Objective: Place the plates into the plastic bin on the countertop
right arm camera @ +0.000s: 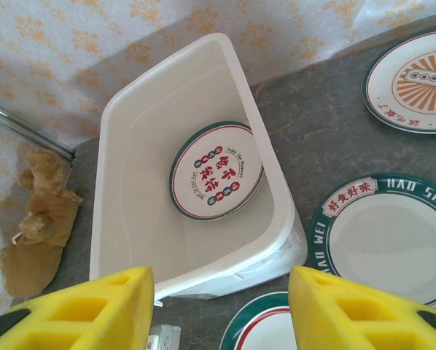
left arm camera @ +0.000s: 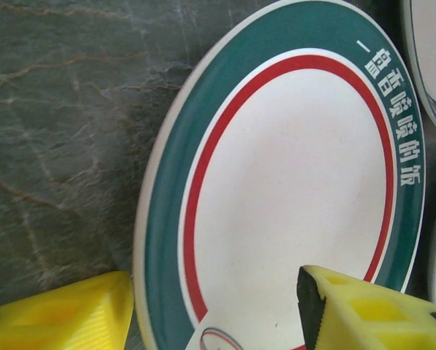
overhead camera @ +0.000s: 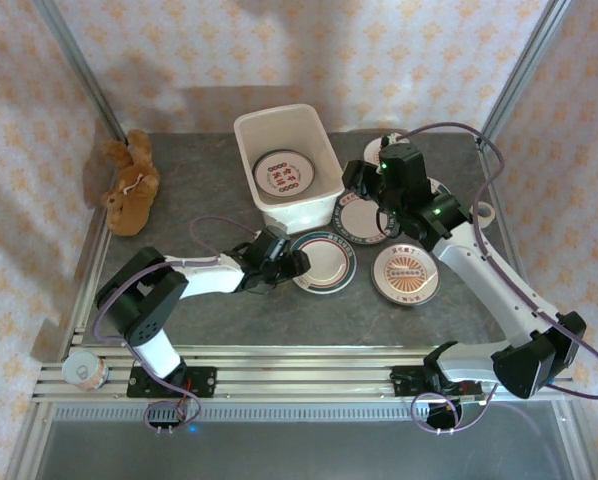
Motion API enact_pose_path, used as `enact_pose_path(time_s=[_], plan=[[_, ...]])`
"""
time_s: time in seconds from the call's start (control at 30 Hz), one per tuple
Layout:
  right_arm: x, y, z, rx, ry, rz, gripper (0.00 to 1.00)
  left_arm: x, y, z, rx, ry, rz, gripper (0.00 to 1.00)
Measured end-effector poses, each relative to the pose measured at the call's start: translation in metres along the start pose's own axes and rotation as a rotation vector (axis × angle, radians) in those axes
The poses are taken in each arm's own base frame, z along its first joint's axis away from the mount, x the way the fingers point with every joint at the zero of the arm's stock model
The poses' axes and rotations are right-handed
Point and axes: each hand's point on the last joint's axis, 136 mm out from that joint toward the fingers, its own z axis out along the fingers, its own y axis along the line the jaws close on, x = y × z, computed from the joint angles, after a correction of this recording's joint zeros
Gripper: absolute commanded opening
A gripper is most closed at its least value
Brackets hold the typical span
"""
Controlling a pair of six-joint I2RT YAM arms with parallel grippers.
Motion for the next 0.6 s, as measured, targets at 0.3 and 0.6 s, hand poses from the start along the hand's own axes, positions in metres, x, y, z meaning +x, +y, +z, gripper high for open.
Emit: enact_pose_path(time_s=[0.3,0.6], plan=[[0.0053,-0.0035,0.0026,0.009,0.012,-0.005,0.51,-0.0012,0.0029,0.0074,-0.03,-0.008,-0.015,0.25],[0.0077,-0.006,0.0046,0.016,0.015,-0.005,0.51,-0.0021,0.0016,0.0035,-0.035,-0.012,-0.005,0.02]])
